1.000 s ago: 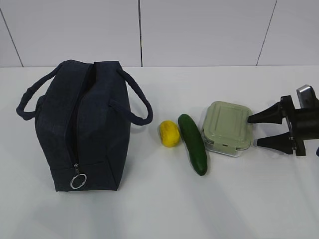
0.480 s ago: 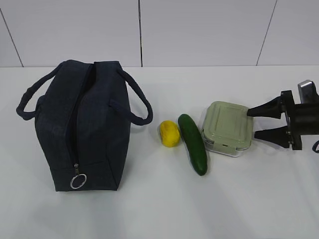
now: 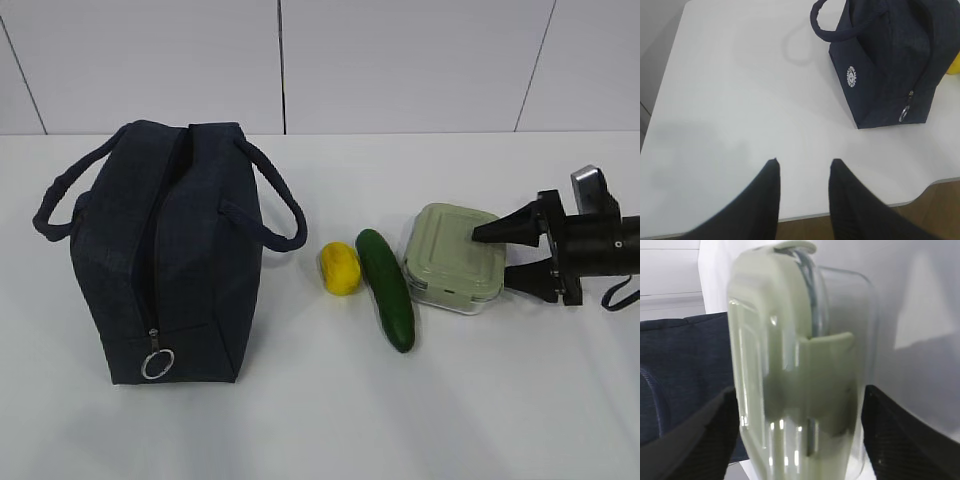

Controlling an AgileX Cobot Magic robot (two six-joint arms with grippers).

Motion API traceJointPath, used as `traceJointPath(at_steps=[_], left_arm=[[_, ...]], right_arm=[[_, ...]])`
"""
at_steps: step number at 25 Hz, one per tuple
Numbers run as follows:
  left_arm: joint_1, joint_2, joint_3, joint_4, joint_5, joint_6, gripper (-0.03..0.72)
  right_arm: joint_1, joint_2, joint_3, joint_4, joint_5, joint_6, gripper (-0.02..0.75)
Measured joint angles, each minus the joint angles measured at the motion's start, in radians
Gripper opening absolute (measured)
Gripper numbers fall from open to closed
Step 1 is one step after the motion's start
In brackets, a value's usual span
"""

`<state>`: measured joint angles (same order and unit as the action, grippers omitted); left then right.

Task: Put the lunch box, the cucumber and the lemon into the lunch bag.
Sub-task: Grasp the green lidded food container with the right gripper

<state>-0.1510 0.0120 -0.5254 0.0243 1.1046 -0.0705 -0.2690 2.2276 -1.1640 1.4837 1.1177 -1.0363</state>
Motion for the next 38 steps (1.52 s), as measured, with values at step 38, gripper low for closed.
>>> traceJointPath(at_steps=[38], left_arm=[[0.0,0.0,0.0,0.0,0.0,0.0,0.239]], right_arm=[[0.009,0.028,-0.002,0.047,0.005,-0.11,0.568]])
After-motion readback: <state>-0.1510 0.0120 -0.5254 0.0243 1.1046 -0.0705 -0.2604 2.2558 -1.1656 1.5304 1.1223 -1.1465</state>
